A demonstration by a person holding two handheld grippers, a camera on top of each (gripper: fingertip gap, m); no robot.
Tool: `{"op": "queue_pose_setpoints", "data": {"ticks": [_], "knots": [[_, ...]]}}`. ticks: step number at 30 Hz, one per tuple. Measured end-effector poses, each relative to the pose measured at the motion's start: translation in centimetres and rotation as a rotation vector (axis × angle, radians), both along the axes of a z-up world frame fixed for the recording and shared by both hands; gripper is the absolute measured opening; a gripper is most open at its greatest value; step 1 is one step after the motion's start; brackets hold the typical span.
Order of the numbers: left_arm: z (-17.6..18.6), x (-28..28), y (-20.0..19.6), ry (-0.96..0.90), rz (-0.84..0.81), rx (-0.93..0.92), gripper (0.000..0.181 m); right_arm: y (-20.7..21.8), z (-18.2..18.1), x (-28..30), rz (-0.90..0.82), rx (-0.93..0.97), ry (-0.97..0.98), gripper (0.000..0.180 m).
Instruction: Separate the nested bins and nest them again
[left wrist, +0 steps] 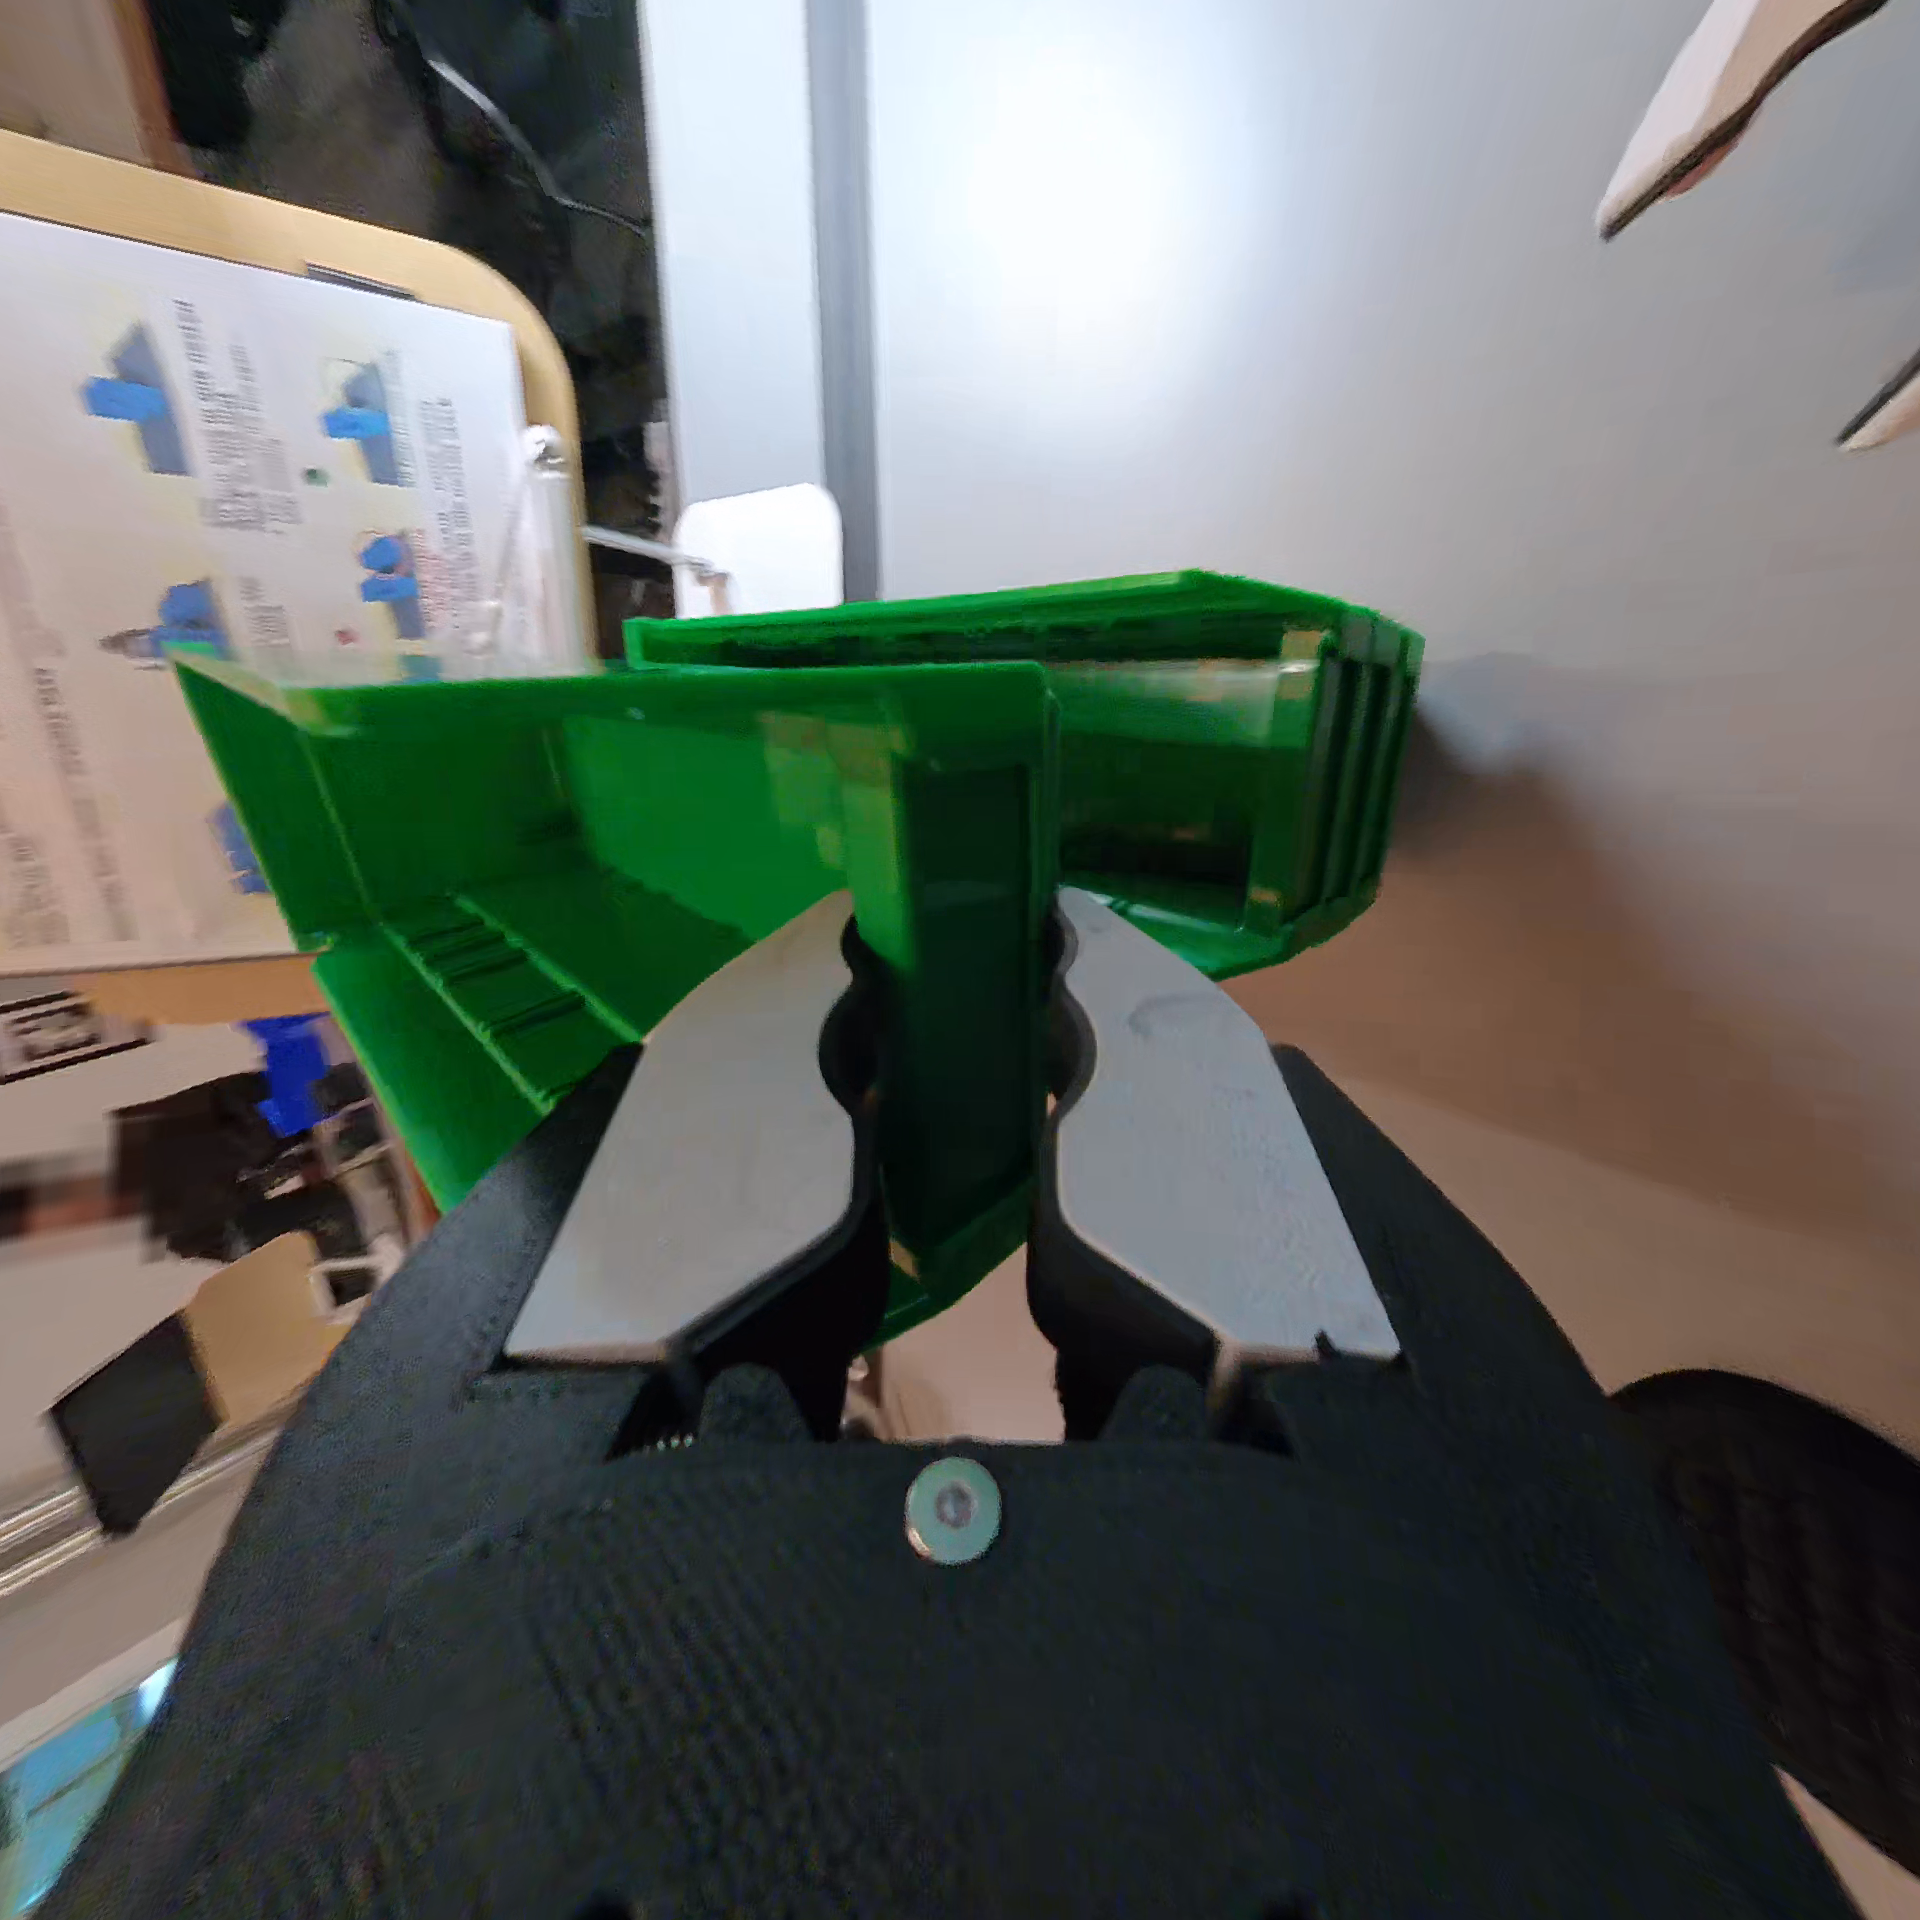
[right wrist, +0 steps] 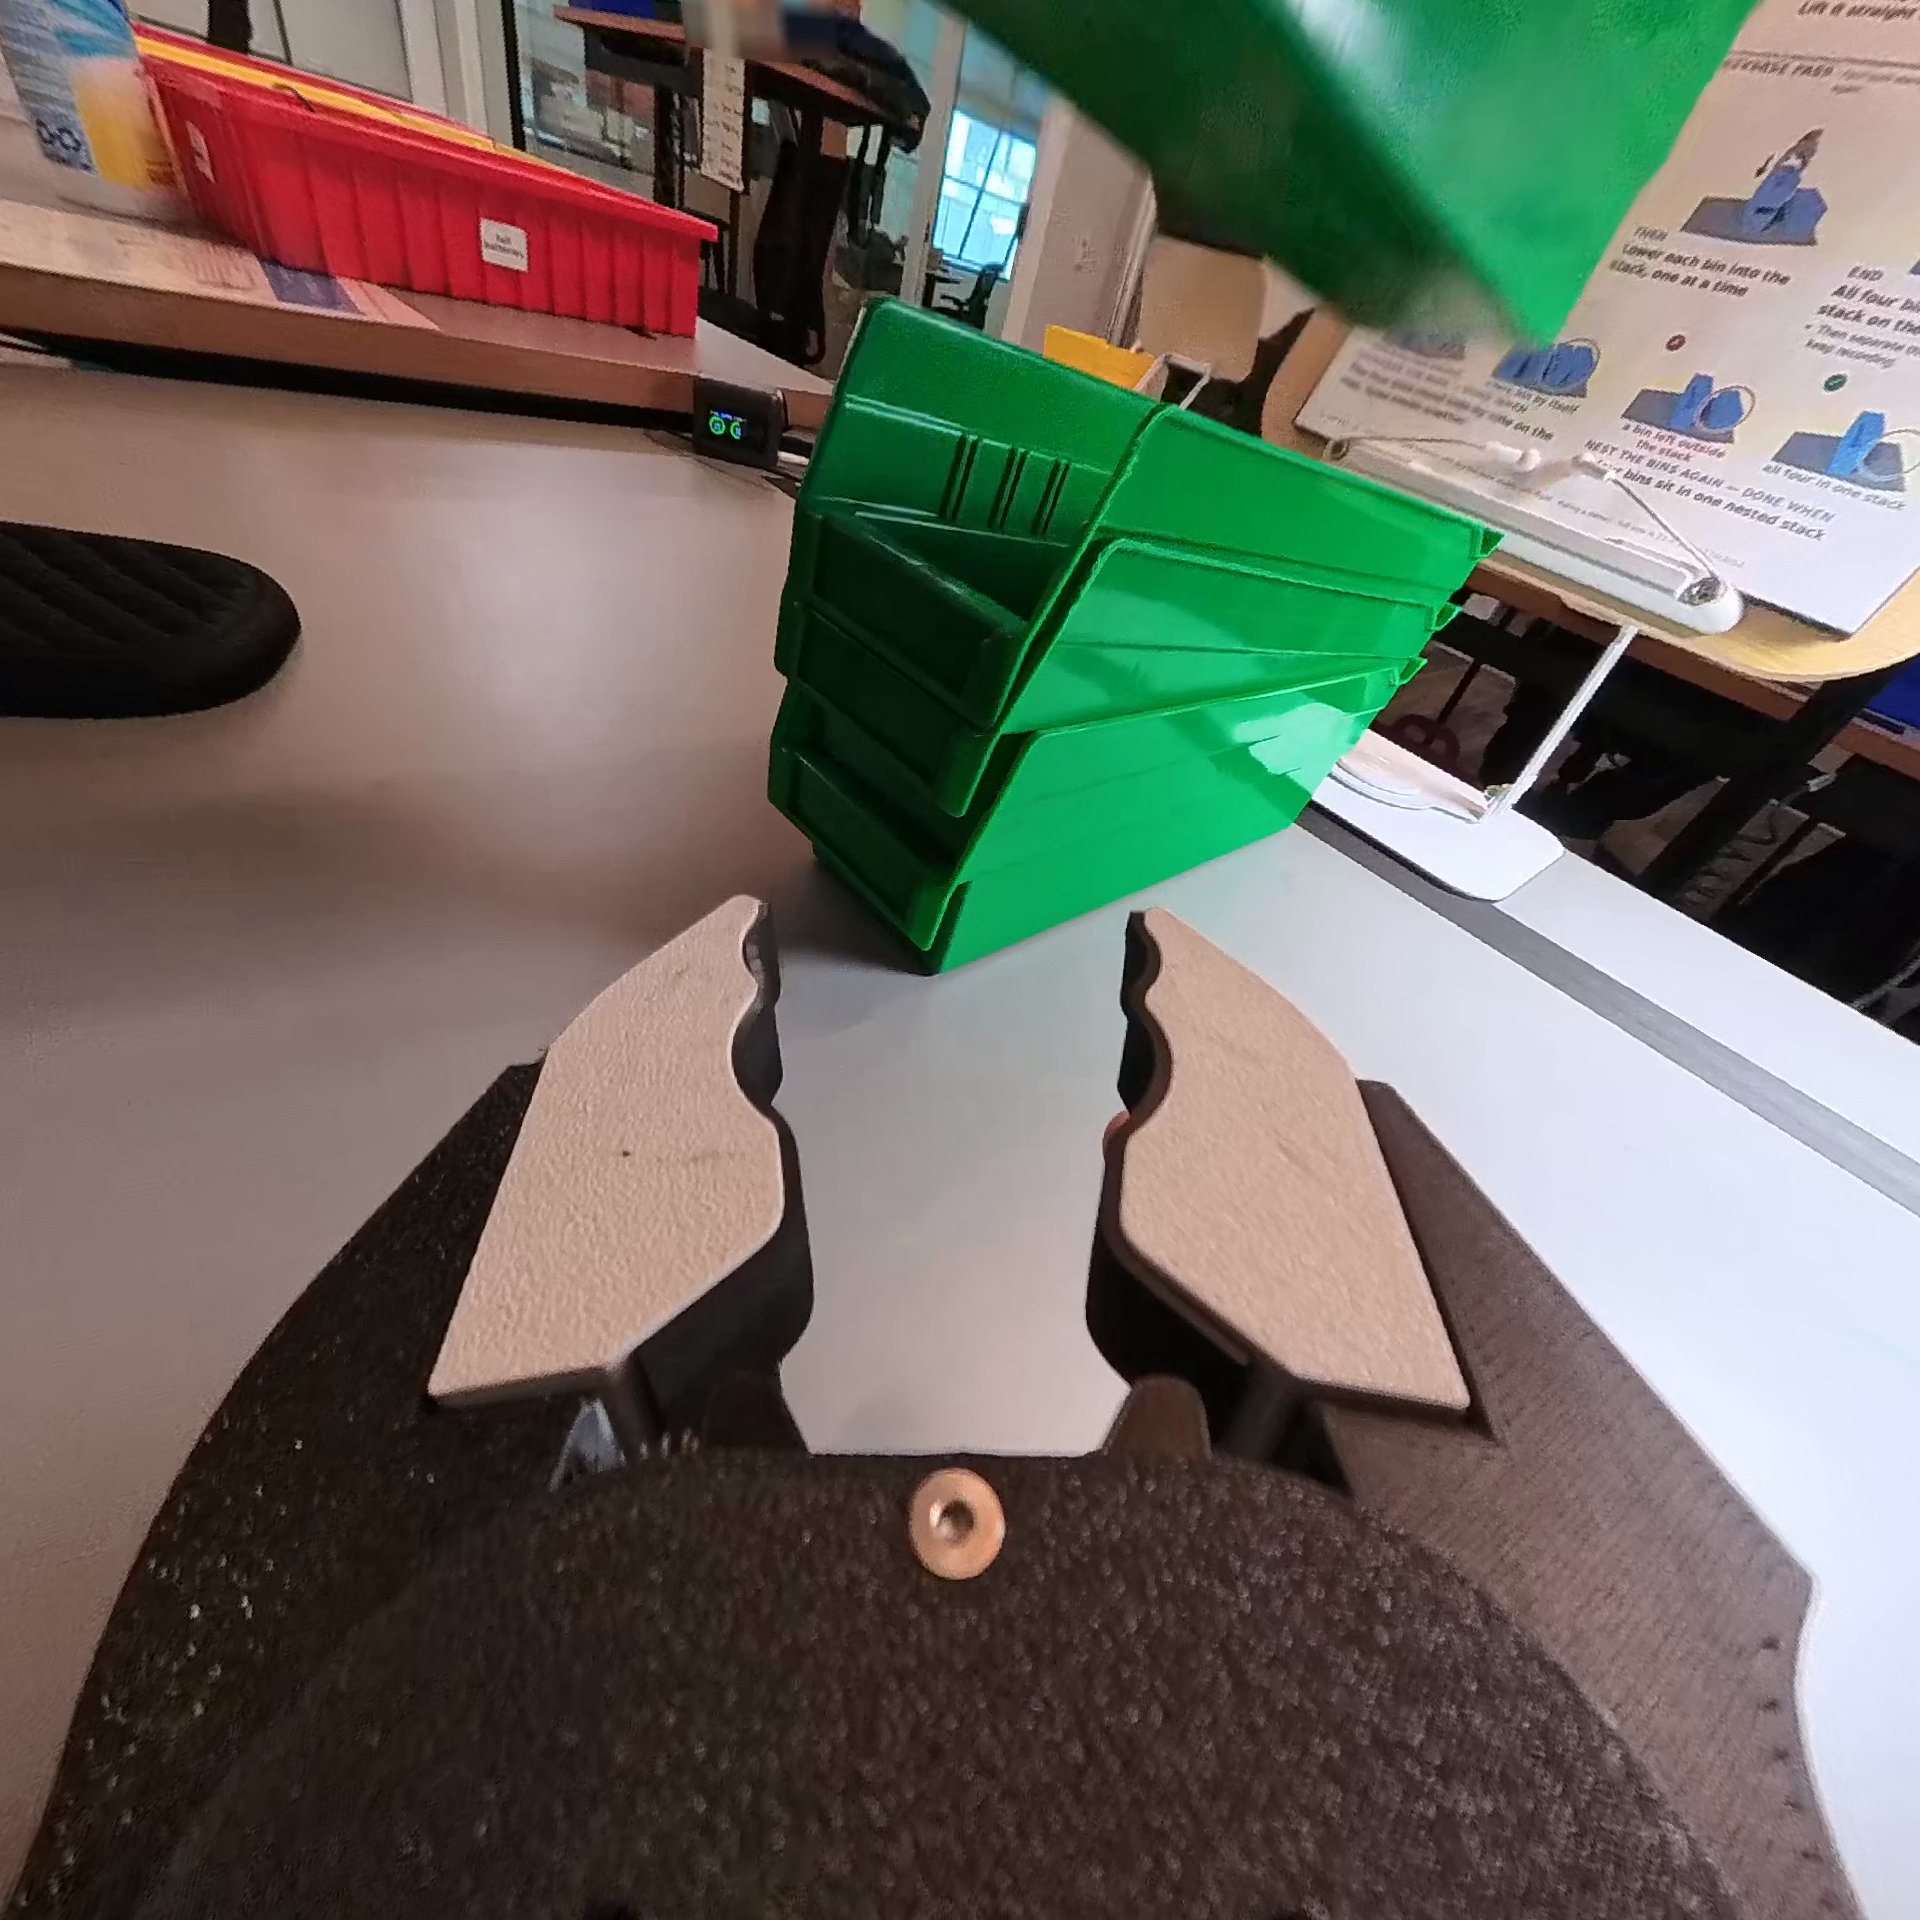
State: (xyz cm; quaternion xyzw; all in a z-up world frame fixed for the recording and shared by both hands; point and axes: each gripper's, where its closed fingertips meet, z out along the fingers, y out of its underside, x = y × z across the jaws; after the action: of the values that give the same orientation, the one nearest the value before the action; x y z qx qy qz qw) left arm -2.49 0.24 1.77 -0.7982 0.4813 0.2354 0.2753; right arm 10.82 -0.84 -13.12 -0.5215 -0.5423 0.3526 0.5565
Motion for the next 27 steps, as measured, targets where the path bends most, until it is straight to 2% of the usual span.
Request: {"op": "queue_pose_setpoints", "data": {"ticks": [3, 6, 9, 13, 16, 19, 22, 27], "knots": [[2.6, -1.1, -1.3, 0.019, 0.014, 0.049, 0.029, 0.1, -0.4, -0.1, -0.004, 0.009, -0.020, 0.063], [2.8, -3.2, -2.8, 0.020, 0.051, 0.055, 0.029, 0.3, -0.4, 0.0, -0.013, 0.009, -0.019, 0.063], [-1.0, -6.3, -4.0, 0.048, 0.097, 0.014, 0.029, 0.4, -0.4, 0.0, -0.015, 0.006, -0.015, 0.062], [-9.2, -9.3, -4.9, 0.046, 0.124, -0.057, 0.030, 0.6, -0.6, -0.1, -0.020, 0.002, -0.021, 0.062], [-15.0, -10.1, -4.8, 0.029, 0.112, -0.077, 0.030, 1.0, -1.3, -0.2, -0.031, 0.004, -0.042, 0.062], [-19.2, -9.9, -4.4, -0.014, 0.089, -0.069, 0.030, 1.4, -1.5, -0.2, -0.044, 0.002, -0.049, 0.062], [-21.0, -9.6, -3.3, -0.012, 0.065, 0.008, 0.030, 1.6, -1.7, -0.2, -0.051, -0.002, -0.052, 0.062], [-21.5, -8.9, -2.7, -0.085, 0.044, 0.085, 0.031, 1.5, -1.9, -0.2, -0.054, 0.008, -0.063, 0.062]]}}
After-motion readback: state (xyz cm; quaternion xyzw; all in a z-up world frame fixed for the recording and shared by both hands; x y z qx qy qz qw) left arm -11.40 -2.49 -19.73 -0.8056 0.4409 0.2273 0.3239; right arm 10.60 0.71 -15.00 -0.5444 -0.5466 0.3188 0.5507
